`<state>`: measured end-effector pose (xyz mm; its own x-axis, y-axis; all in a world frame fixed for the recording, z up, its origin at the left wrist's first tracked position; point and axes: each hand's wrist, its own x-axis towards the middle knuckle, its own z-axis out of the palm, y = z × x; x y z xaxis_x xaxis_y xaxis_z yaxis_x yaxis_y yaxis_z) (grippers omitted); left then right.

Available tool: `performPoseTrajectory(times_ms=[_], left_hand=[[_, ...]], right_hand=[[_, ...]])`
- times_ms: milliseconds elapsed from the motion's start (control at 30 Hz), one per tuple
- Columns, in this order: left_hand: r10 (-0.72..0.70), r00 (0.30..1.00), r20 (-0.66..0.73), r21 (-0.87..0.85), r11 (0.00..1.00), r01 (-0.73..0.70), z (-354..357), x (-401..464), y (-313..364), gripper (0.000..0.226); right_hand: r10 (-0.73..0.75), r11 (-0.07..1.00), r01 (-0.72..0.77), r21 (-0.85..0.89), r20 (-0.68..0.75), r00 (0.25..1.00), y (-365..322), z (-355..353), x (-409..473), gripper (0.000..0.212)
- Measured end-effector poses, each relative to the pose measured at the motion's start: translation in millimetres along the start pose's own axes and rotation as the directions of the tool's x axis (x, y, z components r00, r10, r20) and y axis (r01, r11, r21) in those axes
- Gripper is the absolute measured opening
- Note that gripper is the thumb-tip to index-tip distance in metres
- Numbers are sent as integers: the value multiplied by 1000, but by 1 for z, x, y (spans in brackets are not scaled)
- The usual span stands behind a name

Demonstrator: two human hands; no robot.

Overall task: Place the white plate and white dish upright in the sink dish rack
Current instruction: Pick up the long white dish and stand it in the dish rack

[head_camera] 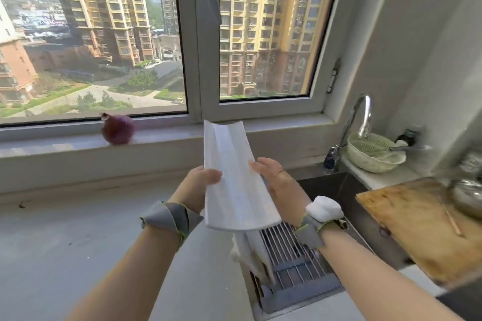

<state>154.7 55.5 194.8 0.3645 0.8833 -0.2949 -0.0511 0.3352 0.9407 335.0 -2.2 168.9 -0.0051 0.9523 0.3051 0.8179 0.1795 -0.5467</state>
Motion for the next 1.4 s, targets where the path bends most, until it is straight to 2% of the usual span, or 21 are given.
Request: performPoseTrajectory(times_ms=[67, 167, 200, 267, 300, 400, 533, 600, 667, 733, 800, 833, 900, 967, 1033, 1133, 1200, 1267, 1333, 1400], left_hand=[[-87, 995, 58, 22, 996, 86, 23, 12, -3, 25], [-108, 987, 122, 92, 991, 97, 60, 29, -14, 31], [-106, 985, 136, 124, 988, 89, 64, 33, -19, 30], [-118, 981, 152, 184, 979, 90, 74, 36, -27, 29], [-129, 980, 152, 194, 976, 98, 79, 38, -30, 31], [-202, 964, 170, 186, 968, 170, 90, 38, -41, 31], [-301, 937, 176, 160, 948, 274, 91, 43, -49, 26], [-310, 931, 192, 169, 945, 280, 87, 48, -49, 41], [-307, 936, 173, 130, 949, 287, 83, 59, -49, 52], [-270, 956, 117, 111, 960, 258, 77, 69, -49, 58], [-147, 989, 6, 215, 966, 142, 69, 77, -57, 54], [-60, 997, -54, 318, 945, 74, 67, 77, -61, 53], [144, 978, -148, 544, 838, -41, 59, 78, -73, 46], [254, 948, -192, 696, 716, -51, 48, 82, -86, 36], [283, 943, -176, 802, 596, -29, 39, 93, -98, 37], [155, 956, -247, 887, 434, 159, 36, 106, -109, 51], [72, 945, -318, 860, 442, 256, 33, 110, -113, 62], [-1, 938, -346, 813, 499, 300, 31, 115, -121, 69], [-13, 944, -329, 798, 531, 285, 33, 117, -121, 73], [21, 949, -314, 813, 523, 257, 35, 119, -123, 75]], right_hand=[[129, 991, -130, 41, 28, 991, 9, -12, -15, 44], [227, 967, -226, 118, 9, 974, 30, -24, -35, 43], [242, 967, -245, 66, 45, 969, 31, -25, -36, 43], [233, 953, -191, -235, 170, 957, 37, -27, -43, 45], [230, 934, -159, -321, 197, 953, 43, -26, -47, 46], [222, 893, -86, -442, 266, 938, 59, -22, -54, 48], [205, 939, -106, -327, 283, 937, 79, -12, -51, 48], [179, 961, -117, -250, 241, 954, 83, -12, -46, 45], [180, 976, -154, -151, 175, 968, 86, -8, -36, 27], [280, 960, -281, -14, 116, 953, 85, -5, -28, 14], [428, 890, -438, 126, 96, 899, 87, 1, -18, 19], [479, 862, -487, 140, 89, 873, 90, 4, -17, 27], [503, 852, -515, 98, 121, 855, 100, 9, -11, 40], [503, 852, -519, 64, 171, 847, 107, 13, -6, 34], [503, 853, -521, 41, 204, 840, 115, 18, 4, 24], [510, 855, -518, -22, 213, 833, 130, 28, 16, 33], [503, 862, -504, -52, 212, 838, 138, 36, 23, 37], [512, 857, -509, -73, 231, 828, 148, 51, 27, 34], [541, 839, -535, -101, 251, 802, 155, 63, 29, 34], [568, 820, -559, -122, 287, 771, 164, 81, 30, 34]])
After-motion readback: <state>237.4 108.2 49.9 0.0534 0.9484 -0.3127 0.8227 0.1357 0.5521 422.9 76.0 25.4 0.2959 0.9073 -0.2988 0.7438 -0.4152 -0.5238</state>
